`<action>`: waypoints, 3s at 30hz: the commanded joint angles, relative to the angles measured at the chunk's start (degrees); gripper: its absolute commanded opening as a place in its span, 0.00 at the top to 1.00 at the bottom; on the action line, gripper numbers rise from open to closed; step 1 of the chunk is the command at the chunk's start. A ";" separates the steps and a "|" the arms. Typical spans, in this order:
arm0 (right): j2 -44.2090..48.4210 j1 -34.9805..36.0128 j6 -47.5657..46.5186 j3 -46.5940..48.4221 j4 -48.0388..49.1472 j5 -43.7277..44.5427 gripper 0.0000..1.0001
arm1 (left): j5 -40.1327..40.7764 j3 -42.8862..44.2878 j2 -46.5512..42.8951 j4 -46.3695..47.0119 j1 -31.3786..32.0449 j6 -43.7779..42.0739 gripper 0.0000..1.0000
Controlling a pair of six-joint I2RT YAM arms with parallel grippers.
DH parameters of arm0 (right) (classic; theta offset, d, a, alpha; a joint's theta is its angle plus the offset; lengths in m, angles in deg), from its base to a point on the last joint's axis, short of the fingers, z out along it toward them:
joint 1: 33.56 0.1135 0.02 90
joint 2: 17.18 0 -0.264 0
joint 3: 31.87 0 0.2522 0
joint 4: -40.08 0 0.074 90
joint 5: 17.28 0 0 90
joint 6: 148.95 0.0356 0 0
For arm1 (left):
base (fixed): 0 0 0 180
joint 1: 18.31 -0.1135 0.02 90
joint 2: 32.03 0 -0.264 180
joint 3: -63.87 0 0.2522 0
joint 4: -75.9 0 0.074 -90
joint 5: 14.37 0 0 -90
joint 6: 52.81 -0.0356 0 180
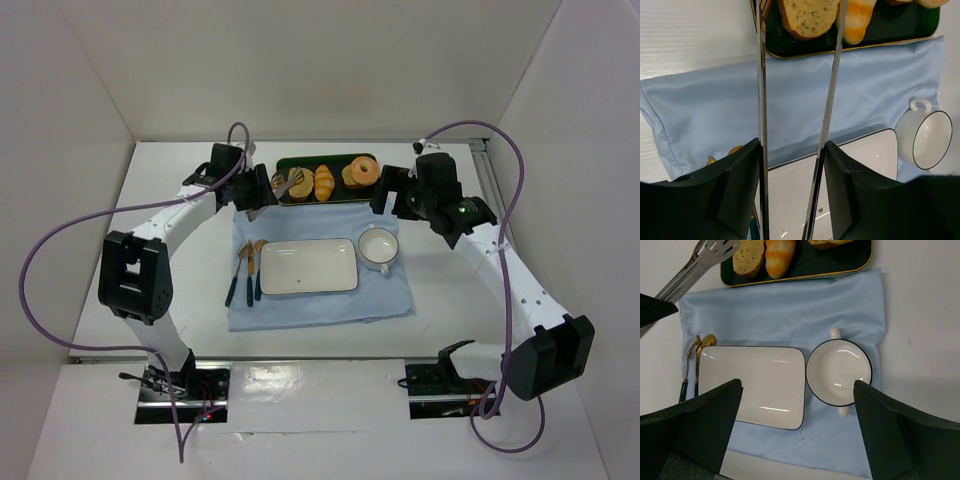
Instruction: Place the bread
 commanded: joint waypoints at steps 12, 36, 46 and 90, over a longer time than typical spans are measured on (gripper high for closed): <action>0.86 -0.48 -1.63 0.51 1.24 0.28 0.01 | 0.72 0.53 4.91 3.05 0.19 -0.94 0.37; 0.86 -1.01 -1.10 1.04 1.24 0.81 0.01 | -5.35 3.43 8.60 2.35 0.19 -2.08 0.61; 0.86 -1.01 -1.10 0.51 1.24 0.28 0.01 | -5.26 3.43 6.85 1.82 -0.34 -2.08 0.82; -16.72 -1.54 -1.72 22.40 2.82 5.81 0.01 | 0.02 -21.09 -40.26 -16.19 12.23 1.96 0.90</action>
